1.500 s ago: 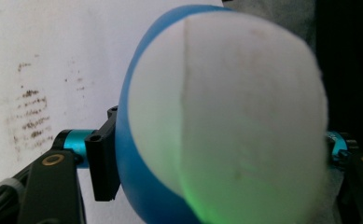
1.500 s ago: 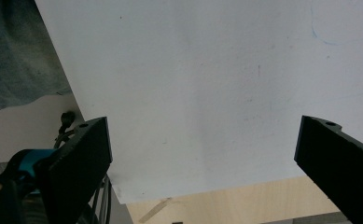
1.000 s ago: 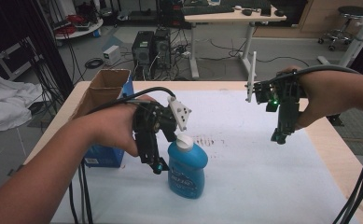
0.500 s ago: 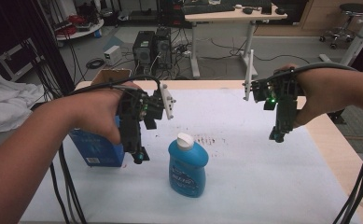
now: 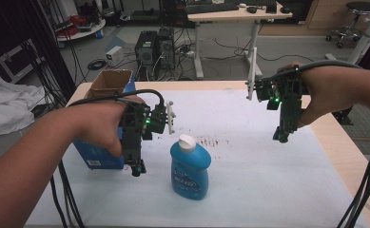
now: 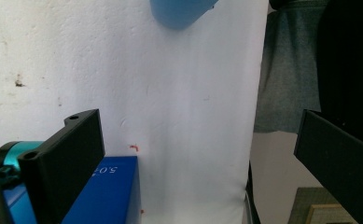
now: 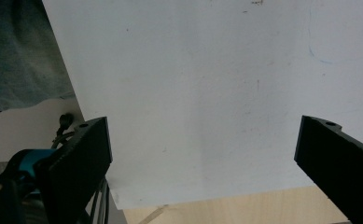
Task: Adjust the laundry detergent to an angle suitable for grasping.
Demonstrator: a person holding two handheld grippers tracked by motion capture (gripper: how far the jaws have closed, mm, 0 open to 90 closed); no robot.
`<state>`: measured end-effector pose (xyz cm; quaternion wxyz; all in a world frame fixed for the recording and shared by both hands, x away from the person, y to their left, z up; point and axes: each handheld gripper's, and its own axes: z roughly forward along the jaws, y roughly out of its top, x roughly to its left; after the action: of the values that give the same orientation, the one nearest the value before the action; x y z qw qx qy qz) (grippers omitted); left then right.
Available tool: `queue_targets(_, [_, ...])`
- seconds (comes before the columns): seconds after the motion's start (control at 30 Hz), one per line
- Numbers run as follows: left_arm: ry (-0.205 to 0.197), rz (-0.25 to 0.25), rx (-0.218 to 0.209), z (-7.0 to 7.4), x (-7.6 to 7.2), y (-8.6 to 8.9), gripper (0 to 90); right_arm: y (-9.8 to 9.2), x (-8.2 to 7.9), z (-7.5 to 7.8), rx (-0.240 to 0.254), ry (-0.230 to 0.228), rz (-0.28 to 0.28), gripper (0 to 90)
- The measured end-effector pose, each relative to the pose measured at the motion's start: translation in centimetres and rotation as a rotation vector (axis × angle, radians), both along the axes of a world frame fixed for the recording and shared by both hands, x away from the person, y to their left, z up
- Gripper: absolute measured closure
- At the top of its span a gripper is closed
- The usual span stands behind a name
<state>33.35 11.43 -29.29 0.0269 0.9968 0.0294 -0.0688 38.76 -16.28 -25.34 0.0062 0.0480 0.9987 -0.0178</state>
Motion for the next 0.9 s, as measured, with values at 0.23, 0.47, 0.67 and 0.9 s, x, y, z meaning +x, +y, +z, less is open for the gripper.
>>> queue_targets(0.23, [-0.014,0.028,-0.006,-0.3,0.2,0.2,1.7,0.2,-0.1,1.1,0.019,-0.005,0.014,3.0])
queue_targets(0.47, [-0.014,0.051,-0.004,0.4,-0.1,0.2,1.7,0.4,-0.1,1.3,0.024,-0.014,0.024,3.1])
queue_targets(0.67, [-0.033,0.047,-0.016,1.3,-0.1,0.2,1.7,0.4,0.0,1.3,0.023,-0.017,0.025,3.1])
queue_targets(0.9, [-0.044,0.034,-0.028,1.0,-0.2,0.2,1.7,0.2,0.2,1.2,0.021,-0.019,0.017,3.0])
